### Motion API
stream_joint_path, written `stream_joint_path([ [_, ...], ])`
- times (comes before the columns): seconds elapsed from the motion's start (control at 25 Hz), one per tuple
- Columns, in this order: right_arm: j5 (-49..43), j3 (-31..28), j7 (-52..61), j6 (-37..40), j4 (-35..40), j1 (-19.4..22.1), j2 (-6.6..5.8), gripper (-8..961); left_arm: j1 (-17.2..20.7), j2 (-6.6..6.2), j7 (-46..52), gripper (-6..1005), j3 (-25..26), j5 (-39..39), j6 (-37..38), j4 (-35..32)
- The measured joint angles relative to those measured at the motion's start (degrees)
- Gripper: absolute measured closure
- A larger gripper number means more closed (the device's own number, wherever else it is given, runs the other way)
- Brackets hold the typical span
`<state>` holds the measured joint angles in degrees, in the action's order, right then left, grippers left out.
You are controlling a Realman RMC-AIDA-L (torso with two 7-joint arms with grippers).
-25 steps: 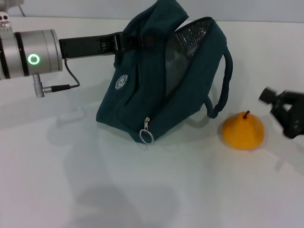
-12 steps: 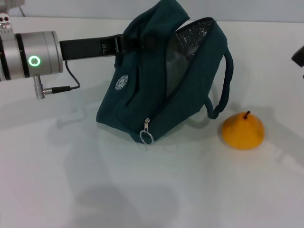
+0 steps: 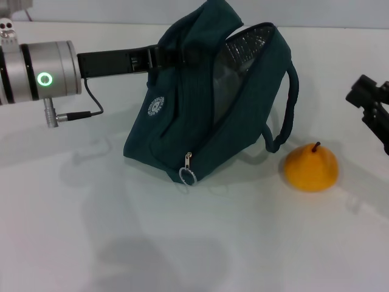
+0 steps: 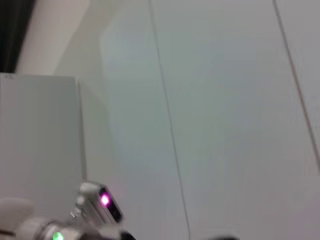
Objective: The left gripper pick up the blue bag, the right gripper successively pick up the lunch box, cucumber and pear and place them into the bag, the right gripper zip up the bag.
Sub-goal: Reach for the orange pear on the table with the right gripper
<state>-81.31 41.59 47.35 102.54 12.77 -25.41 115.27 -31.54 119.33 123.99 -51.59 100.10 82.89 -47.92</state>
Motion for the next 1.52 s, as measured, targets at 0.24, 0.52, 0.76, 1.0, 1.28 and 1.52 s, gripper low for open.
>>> stream_joint_path([
  [0.24, -5.5, 0.6, -0.6, -7.1, 1.7, 1.6, 0.06, 774, 0.0, 0.03, -0.2, 869, 0.0, -0.3, 0.0, 0.0],
  [0.52, -6.1, 4.3, -5.7, -10.8, 1.1, 1.3, 0.64, 456, -0.3, 0.03, -0.4, 868, 0.0, -0.4, -0.1, 0.0],
  [0.76, -6.1, 4.8, -6.5, -12.1, 0.7, 1.1, 0.67, 215, -0.2, 0.10, -0.4, 868, 0.0, -0.5, -0.1, 0.0],
  [1.0, -6.1, 5.6, -6.9, -12.8, 0.7, 1.1, 0.65, 234, -0.2, 0.12, -0.4, 867, 0.0, -0.5, -0.2, 0.0],
  [1.28, -6.1, 6.0, -7.1, -14.2, 0.0, 1.1, 0.65, 406, -0.2, 0.12, -0.4, 867, 0.0, -0.5, -0.2, 0.0],
  [1.52, -6.0, 6.1, -7.4, -15.5, -0.6, 1.0, 0.68, 467, 0.0, 0.11, -0.4, 866, 0.0, -0.5, -0.2, 0.0],
])
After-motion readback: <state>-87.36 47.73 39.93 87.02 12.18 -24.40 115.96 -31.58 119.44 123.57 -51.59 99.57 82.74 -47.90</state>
